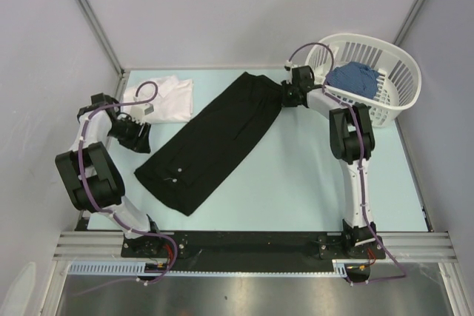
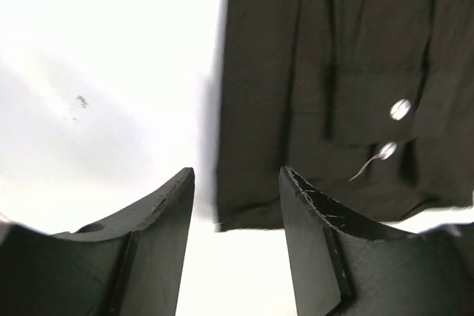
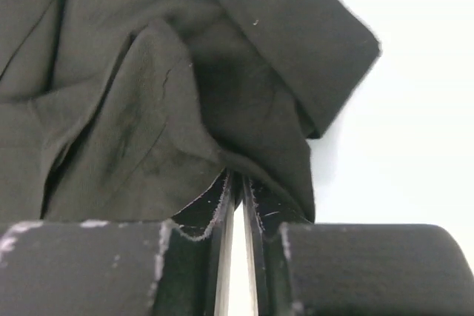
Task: Fold and stack the long sleeve shirts
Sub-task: Fold the shirt
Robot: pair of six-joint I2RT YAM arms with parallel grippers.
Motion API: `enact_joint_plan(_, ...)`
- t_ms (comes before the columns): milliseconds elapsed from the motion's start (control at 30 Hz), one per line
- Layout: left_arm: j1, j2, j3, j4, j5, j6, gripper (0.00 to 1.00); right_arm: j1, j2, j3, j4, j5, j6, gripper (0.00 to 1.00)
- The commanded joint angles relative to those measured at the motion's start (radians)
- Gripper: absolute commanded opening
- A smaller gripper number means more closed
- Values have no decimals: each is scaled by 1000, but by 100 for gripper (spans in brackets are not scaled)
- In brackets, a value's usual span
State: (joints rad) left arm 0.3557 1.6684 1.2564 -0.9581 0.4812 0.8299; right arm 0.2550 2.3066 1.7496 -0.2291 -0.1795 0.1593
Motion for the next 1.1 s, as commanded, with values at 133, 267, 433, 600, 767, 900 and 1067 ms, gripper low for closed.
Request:
enact_joint_plan(133, -49, -29, -46, -2, -6, 75, 53, 24, 146, 327, -33, 172, -130, 30)
enact_joint_plan(267, -142, -42, -64, 2, -7, 86, 56, 15, 59, 297, -114, 118, -57, 49)
enact_joint_plan(433, -317, -102, -81, 45, 39, 68, 56, -10, -24, 176, -125, -62, 51, 54)
enact_joint_plan(600, -592, -119, -81, 113, 74, -29, 55, -26, 37, 235, -89, -72, 62, 55)
enact_joint_plan(767, -808, -116, -146, 160, 79, -101, 59, -40, 117, 346, -72, -60, 82, 64)
enact_joint_plan(900, -909, -125, -210, 222, 7, -127, 66, -42, 171, 392, -47, -57, 109, 65)
enact_joint_plan(1067, -978, -93, -242, 257, -62, -161, 65, -42, 226, 442, -62, -18, 125, 63)
